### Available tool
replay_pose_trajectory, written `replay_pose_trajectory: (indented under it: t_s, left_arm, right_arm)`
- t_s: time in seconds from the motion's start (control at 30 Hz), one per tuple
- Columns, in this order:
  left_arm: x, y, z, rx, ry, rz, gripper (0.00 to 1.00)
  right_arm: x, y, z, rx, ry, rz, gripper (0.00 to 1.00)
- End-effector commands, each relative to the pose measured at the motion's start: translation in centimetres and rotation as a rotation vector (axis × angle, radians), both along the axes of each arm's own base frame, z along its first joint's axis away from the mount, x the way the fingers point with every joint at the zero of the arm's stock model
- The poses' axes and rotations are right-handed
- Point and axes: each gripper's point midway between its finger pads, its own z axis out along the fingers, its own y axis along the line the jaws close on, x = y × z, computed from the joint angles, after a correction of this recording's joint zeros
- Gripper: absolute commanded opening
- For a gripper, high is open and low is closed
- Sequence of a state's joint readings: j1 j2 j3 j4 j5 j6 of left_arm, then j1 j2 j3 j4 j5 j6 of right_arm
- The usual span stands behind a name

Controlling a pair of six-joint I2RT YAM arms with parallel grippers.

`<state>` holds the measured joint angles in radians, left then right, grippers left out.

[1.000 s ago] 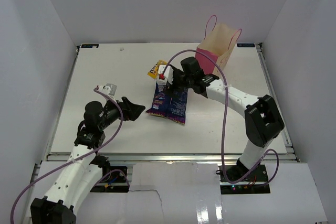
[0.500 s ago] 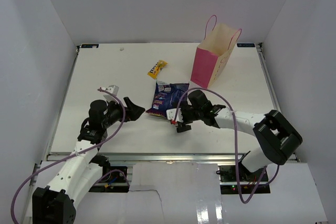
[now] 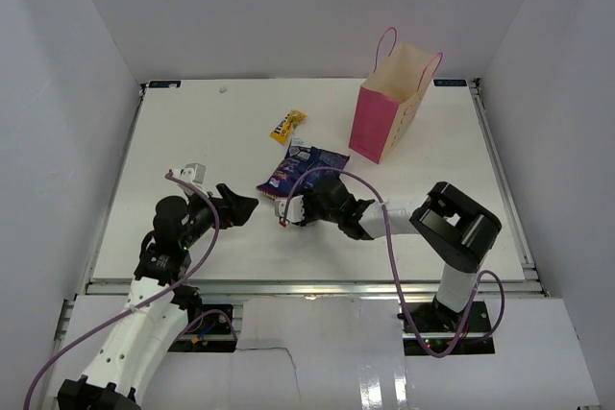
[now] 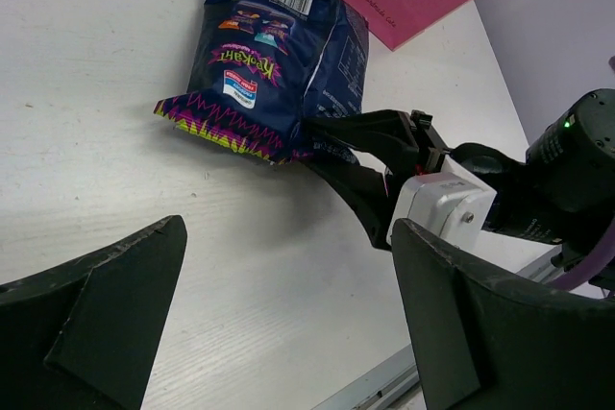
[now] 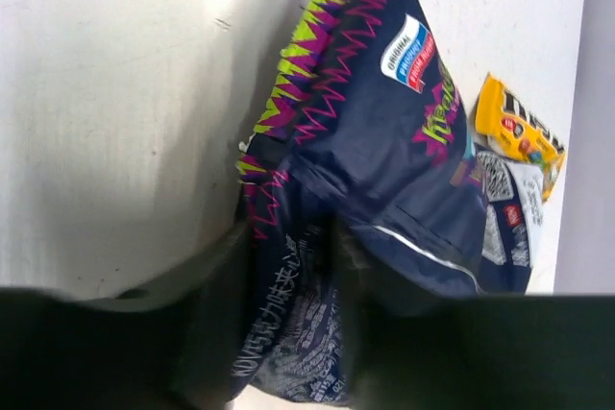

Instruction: Place the snacks into the paper bag

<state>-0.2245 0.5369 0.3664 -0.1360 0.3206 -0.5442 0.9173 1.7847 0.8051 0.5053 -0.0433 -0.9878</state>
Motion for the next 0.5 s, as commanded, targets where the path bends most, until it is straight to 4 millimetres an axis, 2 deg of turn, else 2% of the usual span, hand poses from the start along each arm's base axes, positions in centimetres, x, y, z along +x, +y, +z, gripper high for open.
replay_pose_trajectory:
  t_s: [0.0, 0.03, 0.07, 0.13, 0.17, 0.23, 0.27, 0.33, 0.37, 0.47]
  left_arm:
    - [0.0, 0.2, -0.8, 0.004, 0.025, 0.014, 0.98]
    - [0.1, 0.1, -0.8, 0.002, 0.022, 0.009, 0.98]
    - [0.1, 0.0, -1.1, 0.003, 0.029, 0.005, 0.98]
    - [0.1, -0.2, -1.2, -0.001, 0.030, -0.005, 0.98]
    - [0.1, -0.2, -1.3, -0.002, 0.033, -0.009, 0.98]
    - [0.2, -0.3, -1.0, -0.005, 0.027, -0.015, 0.98]
    - [0.1, -0.4, -1.1, -0.005, 0.029, -0.017, 0.98]
    - [0.1, -0.4, -0.9, -0.010, 0.018, -0.018, 0.98]
    - [0.1, -0.4, -0.7, -0.013, 0.011, -0.019, 0.98]
    - [0.1, -0.5, -0.5, -0.018, 0.004, -0.023, 0.98]
  right_arm:
    - [1.9, -0.6, 0.9, 0.021, -0.029, -0.119, 0.36]
    - [1.8, -0.7, 1.0, 0.022, -0.025, -0.127, 0.18]
    - [1.9, -0.9, 1.6, 0.034, -0.026, -0.136, 0.09]
    - [1.3, -1.3, 2.0, 0.057, 0.006, -0.133, 0.08]
    - [1.1, -1.3, 3.8, 0.099, -0.003, -0.124, 0.08]
    - [0.4, -1.2, 5.3, 0.146, 0.034, -0.090, 0.08]
    - [0.2, -1.2, 7.6, 0.187, 0.027, -0.072, 0.08]
    - [-0.2, -1.2, 9.5, 0.229, 0.046, -0.035, 0.08]
    - [-0.3, -1.3, 11.5, 0.268, 0.027, -0.018, 0.08]
    - [-0.2, -1.6, 14.3, 0.319, -0.001, 0.000, 0.08]
